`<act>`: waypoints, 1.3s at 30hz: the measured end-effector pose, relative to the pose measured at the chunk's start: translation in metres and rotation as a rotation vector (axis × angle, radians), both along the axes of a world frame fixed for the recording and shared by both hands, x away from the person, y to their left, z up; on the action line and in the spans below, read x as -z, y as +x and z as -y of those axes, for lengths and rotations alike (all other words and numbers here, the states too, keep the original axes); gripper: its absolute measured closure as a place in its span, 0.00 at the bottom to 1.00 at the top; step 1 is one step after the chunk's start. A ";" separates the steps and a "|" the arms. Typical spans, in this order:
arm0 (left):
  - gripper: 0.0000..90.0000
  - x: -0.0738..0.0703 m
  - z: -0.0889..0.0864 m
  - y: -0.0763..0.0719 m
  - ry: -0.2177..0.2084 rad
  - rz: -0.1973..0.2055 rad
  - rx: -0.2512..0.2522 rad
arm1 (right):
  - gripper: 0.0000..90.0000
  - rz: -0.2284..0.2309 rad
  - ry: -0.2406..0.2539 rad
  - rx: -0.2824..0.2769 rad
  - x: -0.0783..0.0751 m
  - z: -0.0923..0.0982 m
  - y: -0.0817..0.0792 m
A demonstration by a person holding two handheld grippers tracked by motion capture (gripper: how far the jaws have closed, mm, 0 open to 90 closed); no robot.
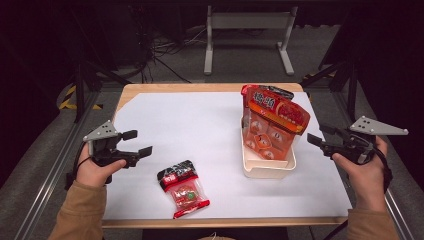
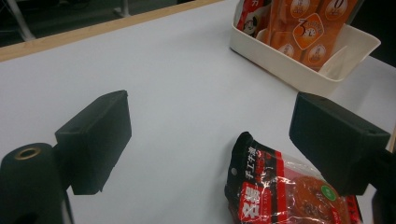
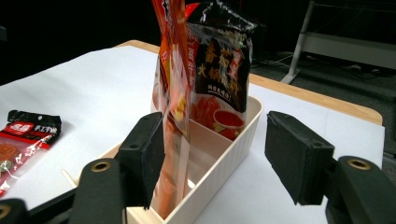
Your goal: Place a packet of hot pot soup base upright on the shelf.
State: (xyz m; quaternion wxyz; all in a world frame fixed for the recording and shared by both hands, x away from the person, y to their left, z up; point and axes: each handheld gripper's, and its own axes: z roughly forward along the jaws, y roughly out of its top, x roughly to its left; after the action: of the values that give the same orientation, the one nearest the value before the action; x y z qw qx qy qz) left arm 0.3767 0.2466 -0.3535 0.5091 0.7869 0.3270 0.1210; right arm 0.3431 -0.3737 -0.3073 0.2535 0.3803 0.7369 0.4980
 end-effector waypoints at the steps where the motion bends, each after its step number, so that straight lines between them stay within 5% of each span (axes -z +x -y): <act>1: 0.15 0.001 0.000 -0.001 -0.001 -0.003 -0.001 | 0.42 -0.002 0.008 0.001 0.003 0.001 0.000; 7: 0.19 0.003 0.004 -0.005 0.042 -0.010 0.024 | 0.41 -0.027 -0.025 0.005 0.021 0.004 0.003; 19: 0.19 0.013 0.006 -0.006 0.043 -0.061 0.061 | 0.40 -0.058 -0.024 0.009 0.037 0.009 0.003; 33: 0.26 0.051 0.019 -0.003 0.065 -0.179 0.151 | 0.39 -0.076 -0.026 0.016 0.046 0.009 0.007; 39: 0.30 0.064 0.022 -0.003 0.064 -0.216 0.151 | 0.38 -0.084 -0.040 0.012 0.048 0.005 0.010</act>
State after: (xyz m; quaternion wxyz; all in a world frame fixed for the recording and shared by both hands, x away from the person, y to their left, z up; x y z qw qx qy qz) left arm 0.3737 0.2242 -0.4171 0.4533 0.8335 0.3159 0.0075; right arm 0.3528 -0.3792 -0.3557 0.2328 0.4001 0.7546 0.4651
